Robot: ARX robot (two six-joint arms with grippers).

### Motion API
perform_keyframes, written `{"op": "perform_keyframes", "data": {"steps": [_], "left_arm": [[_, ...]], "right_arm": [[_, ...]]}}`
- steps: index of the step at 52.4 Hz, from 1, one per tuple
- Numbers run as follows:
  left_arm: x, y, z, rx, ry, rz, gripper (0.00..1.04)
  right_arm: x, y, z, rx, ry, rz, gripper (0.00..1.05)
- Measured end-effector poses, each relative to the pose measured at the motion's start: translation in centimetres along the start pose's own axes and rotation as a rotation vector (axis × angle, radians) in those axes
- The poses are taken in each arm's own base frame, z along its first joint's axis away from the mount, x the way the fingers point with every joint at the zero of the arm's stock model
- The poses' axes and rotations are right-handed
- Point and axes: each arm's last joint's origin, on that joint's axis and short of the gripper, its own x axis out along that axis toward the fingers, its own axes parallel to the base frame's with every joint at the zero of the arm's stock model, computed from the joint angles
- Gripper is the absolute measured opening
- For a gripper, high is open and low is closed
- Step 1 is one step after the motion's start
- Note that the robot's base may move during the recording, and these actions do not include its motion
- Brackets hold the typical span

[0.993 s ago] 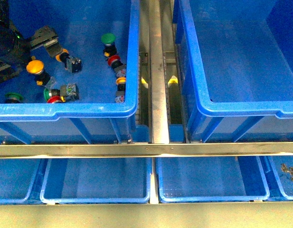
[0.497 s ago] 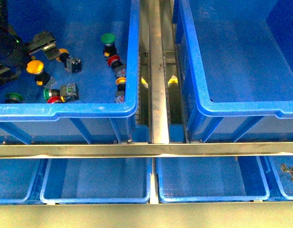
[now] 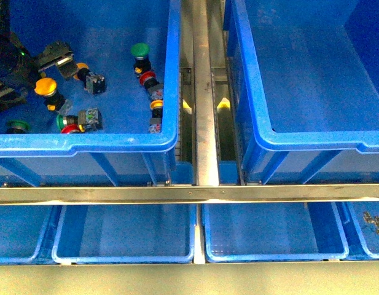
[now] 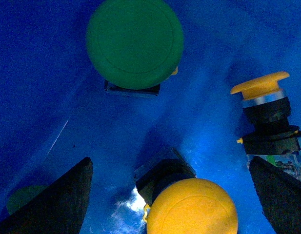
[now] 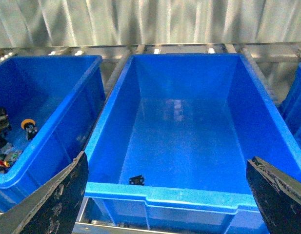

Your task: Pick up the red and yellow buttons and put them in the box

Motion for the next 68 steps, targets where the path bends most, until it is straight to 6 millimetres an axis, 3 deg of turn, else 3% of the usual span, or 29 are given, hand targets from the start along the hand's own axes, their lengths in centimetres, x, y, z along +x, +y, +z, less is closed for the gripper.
{"op": "perform_keyframes", "data": {"steps": [8,13,20,46,53,68], "left_arm": [[0.0,-0.1,0.3,-0.002,-0.005,-0.007,0.73],[0.1,-0.2,0.5,-0.003,-0.006,-0.008,0.53],[0.2,0.0,0.4,-0.005,0.002,-0.014,0.36],[-0.1,1.0,1.3,-0.026,0.024,-0.035,0.34],[-1.5,1.2,2.4,-0.068,0.026,-0.068,0.34],[-7.1,2.5,6.0,-0.237,0.012,-0.154,0.34]], "right_arm": [[0.0,0.0,0.0,0.0,0.0,0.0,0.98],[0.0,0.0,0.0,0.0,0.0,0.0,0.98],[0.0,0.0,0.0,0.0,0.0,0.0,0.98],[0.0,0.0,0.0,0.0,0.0,0.0,0.98],[0.0,0.0,0.0,0.0,0.0,0.0,0.98],[0.0,0.0,0.0,0.0,0.0,0.0,0.98]]}}
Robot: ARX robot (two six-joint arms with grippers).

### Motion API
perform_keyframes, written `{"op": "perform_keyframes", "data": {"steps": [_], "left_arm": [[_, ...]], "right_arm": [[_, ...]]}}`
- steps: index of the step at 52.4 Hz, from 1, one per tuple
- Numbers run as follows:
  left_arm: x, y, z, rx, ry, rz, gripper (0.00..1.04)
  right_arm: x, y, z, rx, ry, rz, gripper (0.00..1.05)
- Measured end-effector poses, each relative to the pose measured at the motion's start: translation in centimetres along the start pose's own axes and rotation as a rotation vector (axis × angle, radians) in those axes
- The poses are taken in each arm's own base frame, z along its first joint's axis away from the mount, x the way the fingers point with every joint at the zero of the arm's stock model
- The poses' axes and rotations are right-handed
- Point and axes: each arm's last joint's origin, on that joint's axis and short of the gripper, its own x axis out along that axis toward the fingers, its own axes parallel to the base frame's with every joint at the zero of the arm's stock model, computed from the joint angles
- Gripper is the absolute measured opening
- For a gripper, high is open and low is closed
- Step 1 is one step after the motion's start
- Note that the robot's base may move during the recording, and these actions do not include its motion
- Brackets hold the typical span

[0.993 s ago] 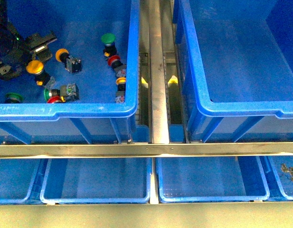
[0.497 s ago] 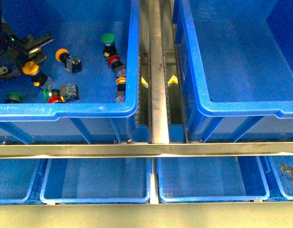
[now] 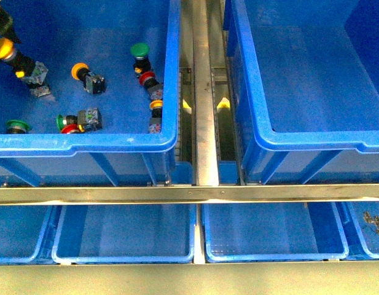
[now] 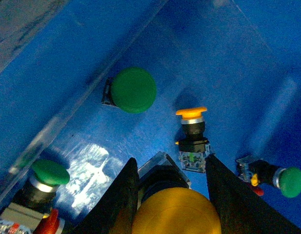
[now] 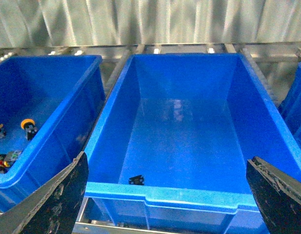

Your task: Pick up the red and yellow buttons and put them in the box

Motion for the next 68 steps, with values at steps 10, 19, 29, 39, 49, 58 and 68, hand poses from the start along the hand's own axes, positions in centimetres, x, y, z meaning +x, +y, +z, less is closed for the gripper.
{"op": "perform_keyframes", "data": {"steps": [10,19,29,39,49,58,68], "left_arm": [[-3.1,0.4,0.4,-0.11,0.065,-0.047,0.34],[-6.0,-0.7,-0.5,-0.197,0.198,-0.166,0.34],[-9.3,-5.2,-2.3,-0.168,0.302,-0.345,0.34],[-10.5,-9.5,-5.7,-0.107,0.41,-0.426,0.34],[-10.6,-13.3,-9.3,-0.089,0.503,-0.462,0.34],[-10.3,-15.7,-11.7,-0.137,0.545,-0.475,0.34],[-10.6,-18.1,-14.6,-0.199,0.618,-0.513,0.34]], "right_arm": [[0.0,0.0,0.0,0.0,0.0,0.0,0.98],[0.0,0.0,0.0,0.0,0.0,0.0,0.98],[0.0,0.0,0.0,0.0,0.0,0.0,0.98],[0.0,0.0,0.0,0.0,0.0,0.0,0.98],[0.0,0.0,0.0,0.0,0.0,0.0,0.98],[0.0,0.0,0.0,0.0,0.0,0.0,0.98],[0.0,0.0,0.0,0.0,0.0,0.0,0.98]]}}
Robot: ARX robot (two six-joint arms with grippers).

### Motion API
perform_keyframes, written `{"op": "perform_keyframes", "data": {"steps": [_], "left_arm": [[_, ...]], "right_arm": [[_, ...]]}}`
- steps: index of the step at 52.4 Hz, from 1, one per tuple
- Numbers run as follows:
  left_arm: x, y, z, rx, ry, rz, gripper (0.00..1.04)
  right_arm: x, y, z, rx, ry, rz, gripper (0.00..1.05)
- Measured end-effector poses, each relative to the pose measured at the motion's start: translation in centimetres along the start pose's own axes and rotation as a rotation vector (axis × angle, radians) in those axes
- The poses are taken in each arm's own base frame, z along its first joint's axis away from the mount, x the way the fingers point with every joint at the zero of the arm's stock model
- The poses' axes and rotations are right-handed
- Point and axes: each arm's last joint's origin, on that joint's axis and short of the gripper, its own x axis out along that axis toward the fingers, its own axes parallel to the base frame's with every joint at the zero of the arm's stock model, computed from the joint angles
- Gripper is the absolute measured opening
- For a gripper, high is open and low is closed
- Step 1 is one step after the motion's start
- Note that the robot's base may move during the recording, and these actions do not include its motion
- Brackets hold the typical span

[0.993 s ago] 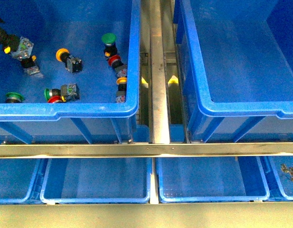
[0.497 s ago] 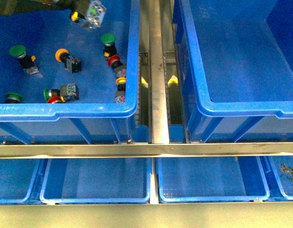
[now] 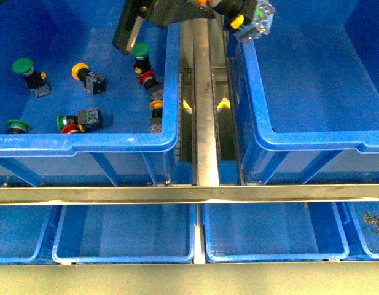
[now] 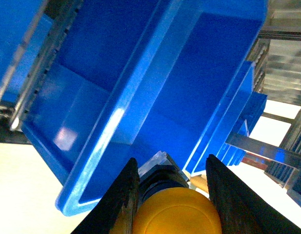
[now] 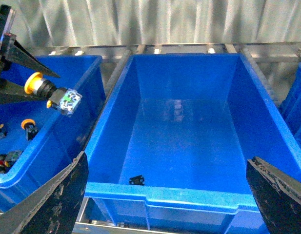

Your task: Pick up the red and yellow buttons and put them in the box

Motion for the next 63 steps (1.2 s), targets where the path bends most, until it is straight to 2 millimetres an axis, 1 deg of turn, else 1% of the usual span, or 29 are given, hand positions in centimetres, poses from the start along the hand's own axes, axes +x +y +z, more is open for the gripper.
{"op": "perform_keyframes", "data": {"steps": [5,12,24,26,27,29,30,31,32,35,38,44,49,56,63], "left_arm": [[1.0,-0.3,-1.5,-0.008,0.034,-0.005,0.34],[1.6,-0.7,-3.1,0.015,0.071,-0.006,0.34],[2.2,-1.2,-4.7,0.052,0.102,-0.011,0.34],[2.2,-1.2,-4.8,0.058,0.103,-0.008,0.34],[2.2,-1.2,-4.9,0.06,0.103,-0.007,0.34],[2.3,-1.2,-4.9,0.064,0.101,-0.005,0.34],[2.3,-1.1,-4.9,0.065,0.098,-0.002,0.34],[2.3,-1.2,-4.9,0.067,0.097,-0.002,0.34],[2.3,-1.2,-5.0,0.07,0.097,-0.002,0.34],[2.3,-1.2,-5.1,0.075,0.098,-0.001,0.34],[2.4,-1.2,-5.2,0.077,0.097,0.001,0.34],[2.0,-1.6,-5.3,0.087,0.093,-0.004,0.34],[1.9,-1.7,-5.4,0.093,0.094,-0.008,0.34],[1.9,-1.8,-5.5,0.095,0.097,-0.009,0.34],[1.9,-1.8,-5.5,0.096,0.099,-0.011,0.34]], "right_arm": [[0.0,0.0,0.0,0.0,0.0,0.0,0.98],[0.0,0.0,0.0,0.0,0.0,0.0,0.98],[0.0,0.0,0.0,0.0,0.004,-0.002,0.98],[0.1,0.1,-0.2,-0.029,0.129,-0.015,0.98],[0.1,0.1,-0.2,-0.038,0.149,-0.012,0.98],[0.3,0.4,-0.2,-0.106,0.331,0.022,0.98],[0.6,0.6,-0.3,-0.135,0.395,0.056,0.98],[1.0,1.0,-0.5,-0.186,0.441,0.126,0.98],[1.4,1.3,-0.7,-0.215,0.46,0.172,0.98],[2.7,2.0,-1.0,-0.305,0.464,0.28,0.98],[4.0,2.2,-0.9,-0.367,0.432,0.326,0.98],[8.5,2.3,0.1,-0.517,0.304,0.369,0.98],[10.6,2.3,0.3,-0.589,0.263,0.383,0.98],[13.0,2.4,0.4,-0.664,0.239,0.412,0.98],[14.6,2.9,0.7,-0.717,0.205,0.43,0.98]]}}
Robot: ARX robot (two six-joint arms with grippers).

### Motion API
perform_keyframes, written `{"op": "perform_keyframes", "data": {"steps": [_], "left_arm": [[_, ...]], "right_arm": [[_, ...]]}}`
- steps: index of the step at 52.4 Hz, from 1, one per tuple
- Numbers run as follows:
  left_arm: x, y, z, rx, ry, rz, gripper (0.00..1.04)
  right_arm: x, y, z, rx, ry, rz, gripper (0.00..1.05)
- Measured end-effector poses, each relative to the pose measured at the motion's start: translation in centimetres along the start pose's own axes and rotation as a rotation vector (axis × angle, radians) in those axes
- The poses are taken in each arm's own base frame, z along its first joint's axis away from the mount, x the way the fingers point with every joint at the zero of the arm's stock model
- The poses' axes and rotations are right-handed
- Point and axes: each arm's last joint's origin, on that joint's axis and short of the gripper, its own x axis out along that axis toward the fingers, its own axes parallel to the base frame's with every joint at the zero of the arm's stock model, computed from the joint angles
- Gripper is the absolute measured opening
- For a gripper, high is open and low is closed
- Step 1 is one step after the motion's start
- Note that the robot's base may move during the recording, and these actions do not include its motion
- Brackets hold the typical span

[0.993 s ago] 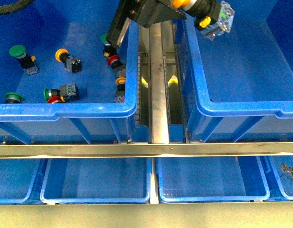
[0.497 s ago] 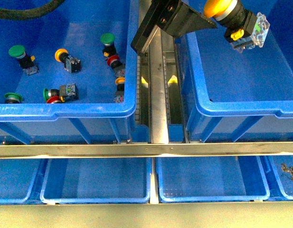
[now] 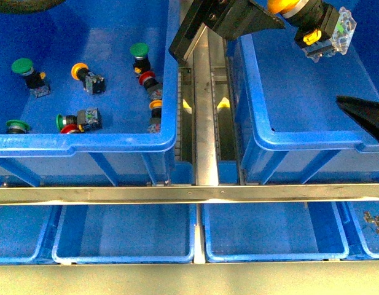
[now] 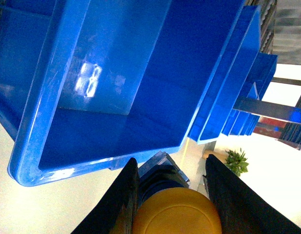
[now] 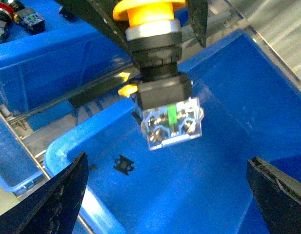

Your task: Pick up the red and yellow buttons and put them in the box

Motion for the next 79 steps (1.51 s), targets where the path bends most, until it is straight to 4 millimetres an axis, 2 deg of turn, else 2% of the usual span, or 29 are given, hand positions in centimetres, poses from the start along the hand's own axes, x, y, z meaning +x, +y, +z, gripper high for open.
{"op": "perform_keyframes", "data": {"steps": [22,42,46,51,64,79], "left_arm": [[0.1,0.1,0.0,0.001,0.008,0.0,0.34],[0.3,0.5,0.6,-0.001,0.001,0.008,0.34],[0.5,0.6,0.7,-0.002,0.002,0.008,0.34],[0.5,0.7,0.9,-0.004,-0.001,0.01,0.34],[0.5,0.7,0.9,0.006,-0.001,0.01,0.34],[0.5,0.7,0.9,0.029,-0.009,0.014,0.34]], "right_arm": [[3.5,-0.3,2.1,-0.075,-0.058,0.006,0.98],[4.3,-0.1,1.8,-0.107,-0.05,0.035,0.97],[4.3,-0.1,1.7,-0.116,-0.047,0.037,0.89],[4.2,-0.2,1.5,-0.126,-0.038,0.039,0.7],[4.1,-0.2,1.2,-0.128,-0.031,0.045,0.39],[4.1,-0.2,1.1,-0.12,-0.025,0.048,0.35]]}}
